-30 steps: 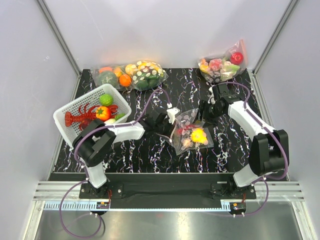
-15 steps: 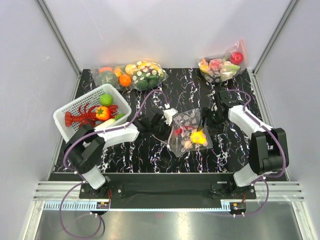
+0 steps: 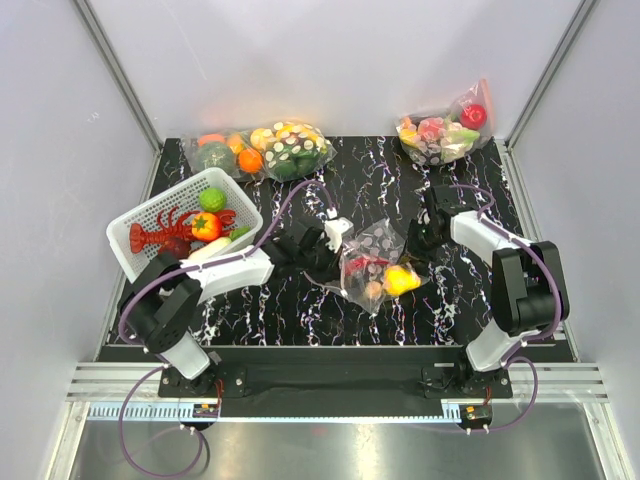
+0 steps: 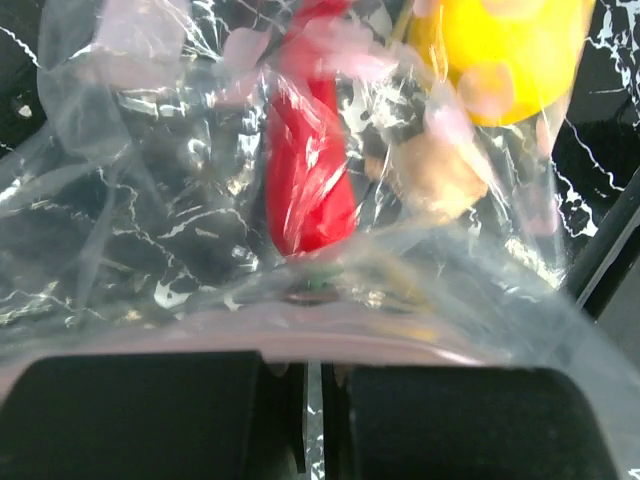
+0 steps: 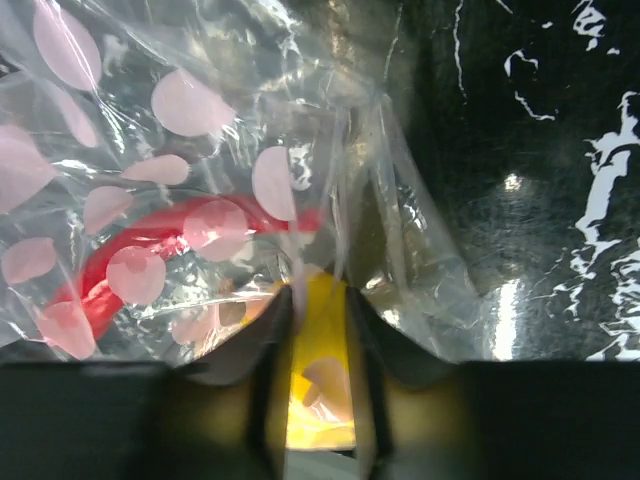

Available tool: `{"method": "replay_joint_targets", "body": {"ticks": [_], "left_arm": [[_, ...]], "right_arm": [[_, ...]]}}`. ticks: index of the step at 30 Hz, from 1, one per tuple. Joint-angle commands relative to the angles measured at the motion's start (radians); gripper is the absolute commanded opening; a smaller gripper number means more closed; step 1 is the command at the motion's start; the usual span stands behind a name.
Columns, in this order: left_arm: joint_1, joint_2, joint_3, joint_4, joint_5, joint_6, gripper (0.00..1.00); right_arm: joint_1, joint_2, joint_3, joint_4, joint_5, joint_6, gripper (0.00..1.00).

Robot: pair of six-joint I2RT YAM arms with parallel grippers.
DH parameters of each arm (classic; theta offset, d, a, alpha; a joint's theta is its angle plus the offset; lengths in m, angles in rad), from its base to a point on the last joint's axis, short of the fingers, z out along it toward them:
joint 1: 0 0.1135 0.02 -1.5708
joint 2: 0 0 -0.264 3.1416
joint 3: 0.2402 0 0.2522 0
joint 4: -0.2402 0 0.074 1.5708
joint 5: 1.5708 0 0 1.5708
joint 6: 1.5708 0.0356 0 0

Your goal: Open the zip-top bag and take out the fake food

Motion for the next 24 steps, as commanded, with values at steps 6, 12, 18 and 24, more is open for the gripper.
{"method": "replay_joint_targets", "body": {"ticks": [6, 12, 18, 24], "left_arm": [[0.012, -0.144, -0.019, -0.105, -0.013, 0.055, 0.0], [0.041, -0.328, -0.055, -0.197, -0.03, 0.017, 0.0], [0.07, -0.463, -0.065, -0.363, -0.095, -0.014, 0.0], [0.128, -0.59, -0.075, -0.496, -0.194, -0.051, 0.0]], "right_arm": [[-0.006, 0.003, -0.009, -0.018, 0.055, 0.002, 0.09], [-0.011, -0.003, -0.006, -0.021, 0.073, 0.007, 0.02], [-0.02, -0.006, 0.002, -0.025, 0.08, 0.011, 0.01], [-0.031, -0.008, 0.005, -0.025, 0.072, 0.01, 0.0]]}}
